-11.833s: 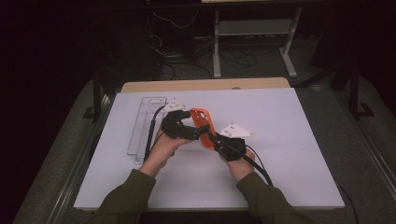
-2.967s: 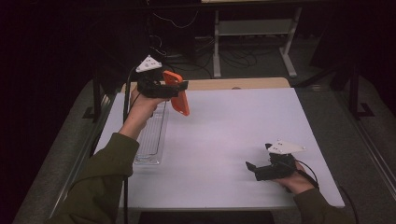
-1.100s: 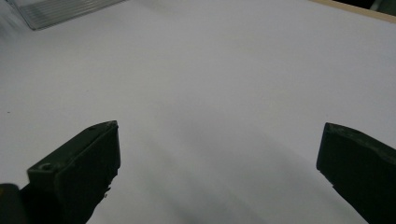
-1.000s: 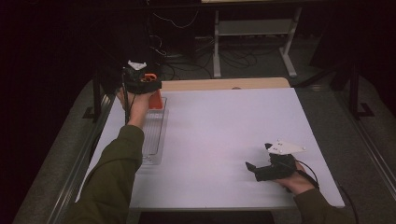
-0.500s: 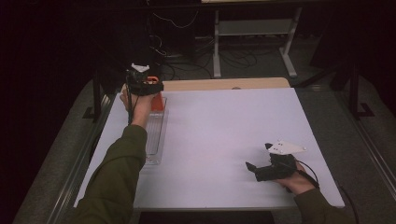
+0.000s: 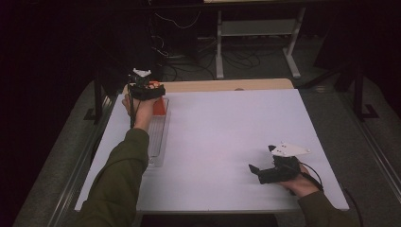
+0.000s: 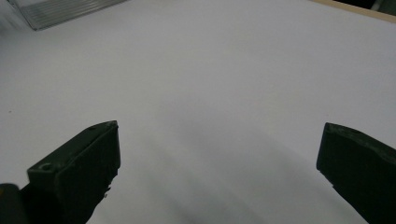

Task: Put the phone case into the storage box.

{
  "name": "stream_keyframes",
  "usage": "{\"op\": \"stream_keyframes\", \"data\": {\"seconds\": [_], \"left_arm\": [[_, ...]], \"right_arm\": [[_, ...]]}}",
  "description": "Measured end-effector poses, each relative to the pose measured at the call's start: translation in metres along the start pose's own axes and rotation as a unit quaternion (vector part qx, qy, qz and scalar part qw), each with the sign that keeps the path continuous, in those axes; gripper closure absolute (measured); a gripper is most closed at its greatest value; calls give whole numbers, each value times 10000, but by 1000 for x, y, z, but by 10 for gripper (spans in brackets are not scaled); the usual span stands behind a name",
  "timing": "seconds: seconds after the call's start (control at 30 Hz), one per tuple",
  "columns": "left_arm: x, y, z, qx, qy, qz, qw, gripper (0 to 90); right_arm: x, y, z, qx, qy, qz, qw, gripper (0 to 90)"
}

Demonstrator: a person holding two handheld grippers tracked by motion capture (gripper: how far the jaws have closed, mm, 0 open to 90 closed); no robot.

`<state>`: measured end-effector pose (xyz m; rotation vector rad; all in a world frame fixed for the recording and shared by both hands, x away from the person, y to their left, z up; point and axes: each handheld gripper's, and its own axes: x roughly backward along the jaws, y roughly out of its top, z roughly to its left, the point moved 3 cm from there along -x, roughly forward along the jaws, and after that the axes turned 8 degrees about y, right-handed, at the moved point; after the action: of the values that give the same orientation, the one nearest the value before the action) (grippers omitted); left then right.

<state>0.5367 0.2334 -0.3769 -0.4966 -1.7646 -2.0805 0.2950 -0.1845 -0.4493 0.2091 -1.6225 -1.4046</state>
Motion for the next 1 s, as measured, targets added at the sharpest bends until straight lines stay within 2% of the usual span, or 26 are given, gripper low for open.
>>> {"op": "stream_keyframes", "data": {"seconds": [0.17, 0.23, 0.37, 0.87, 1.0], "left_arm": [[-1, -1, -2, -8, -46, -10, 10000, 138], [-1, -1, -4, -102, -8, 35, 9999, 138], [-3, -3, -4, -166, 40, 82, 9998, 137], [-9, -4, -6, -279, 36, -36, 9996, 131], [-11, -4, -6, -208, -11, -83, 9997, 130]], "right_arm": [[0, 0, 0, 6, 6, 11, 10000, 0], [0, 0, 0, 3, 5, 9, 10000, 0], [0, 0, 0, -2, 7, -5, 10000, 0], [0, 0, 0, 20, 12, 2, 10000, 0], [0, 0, -1, 50, 12, -22, 10000, 0]]}}
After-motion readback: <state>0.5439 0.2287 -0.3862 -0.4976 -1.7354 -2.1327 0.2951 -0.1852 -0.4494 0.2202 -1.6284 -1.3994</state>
